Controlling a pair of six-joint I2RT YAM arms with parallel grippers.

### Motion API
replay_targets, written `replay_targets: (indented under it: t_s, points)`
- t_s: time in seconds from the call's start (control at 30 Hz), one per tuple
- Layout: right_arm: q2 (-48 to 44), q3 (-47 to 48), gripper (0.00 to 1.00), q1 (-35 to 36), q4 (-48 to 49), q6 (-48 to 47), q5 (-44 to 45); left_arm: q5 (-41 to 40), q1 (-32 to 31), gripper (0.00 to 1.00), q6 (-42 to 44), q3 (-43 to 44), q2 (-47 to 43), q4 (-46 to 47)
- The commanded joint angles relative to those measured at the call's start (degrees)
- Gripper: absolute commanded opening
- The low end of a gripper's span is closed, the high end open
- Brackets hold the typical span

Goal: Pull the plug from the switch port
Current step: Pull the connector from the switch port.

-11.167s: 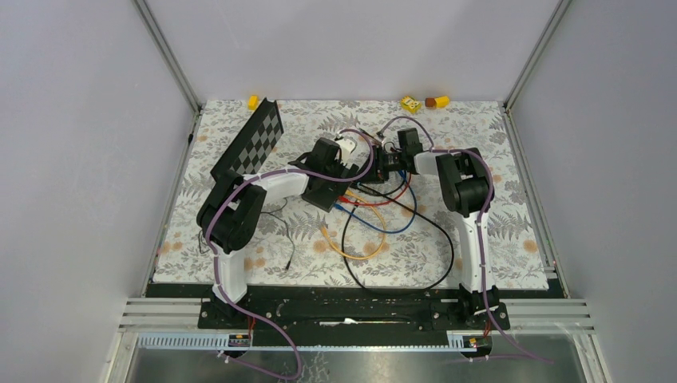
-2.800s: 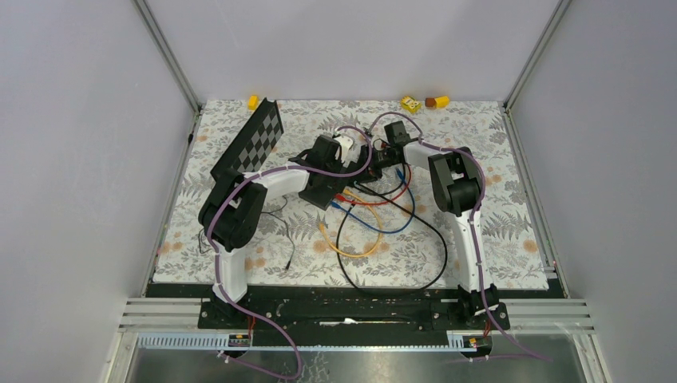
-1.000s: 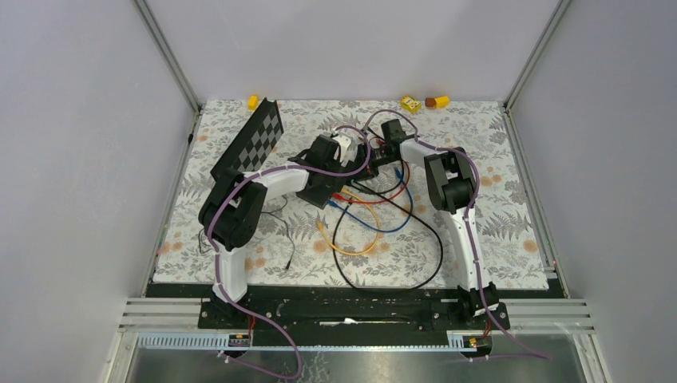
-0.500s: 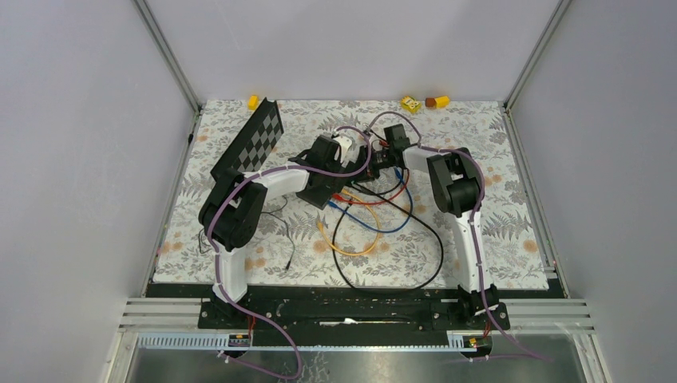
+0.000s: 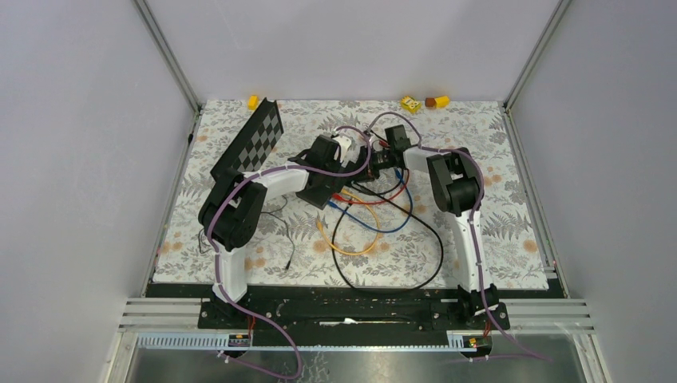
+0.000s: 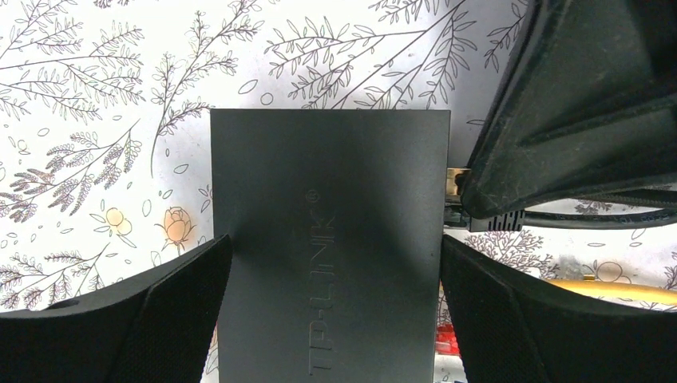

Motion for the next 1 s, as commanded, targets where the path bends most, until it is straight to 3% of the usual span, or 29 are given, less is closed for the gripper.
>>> replay_targets:
  t_s: [0.0,0.1,0.23,0.43,0.53,0.63,0.83,0.97]
  points:
    - [-4.0,-13.2,0.00,-0.3,15.2,11.5,5.5,-3.7,2.2,0.97,0.0,-0.1,2.2,-4.6]
    - [-5.5,-16.2,0.00,0.1,18.6,14.2,5.8,-3.9,2.2,0.97,0.1,-0.1,2.3,-4.7]
    - [-4.6,-10.6,0.00,-0.4,8.0,5.5,5.9,-3.9,2.3,0.97,0.1,-0.1,2.3,-4.7]
    - [3.3,7.9,0.00,-3.0,-16.9,-12.8,4.3,-4.0,2.3,0.97,0.1,-0.2,2.0,-4.7]
    - [4.9,11.3,0.00,-3.7,-20.4,-14.6,3.9,-3.9,2.6,0.97,0.1,-0.2,1.8,-4.7]
    - [2.5,3.8,0.00,-3.2,-11.4,-7.6,2.7,-3.8,2.9,0.97,-0.1,-0.1,2.0,-4.7]
    - [-6.1,-17.3,0.00,-1.5,20.7,13.3,5.5,-4.0,2.9,0.97,-0.3,0.5,2.5,-5.1]
    - [-8.9,-21.7,0.00,-1.3,23.9,14.9,7.3,-4.2,2.9,0.97,-0.4,0.7,2.7,-5.3]
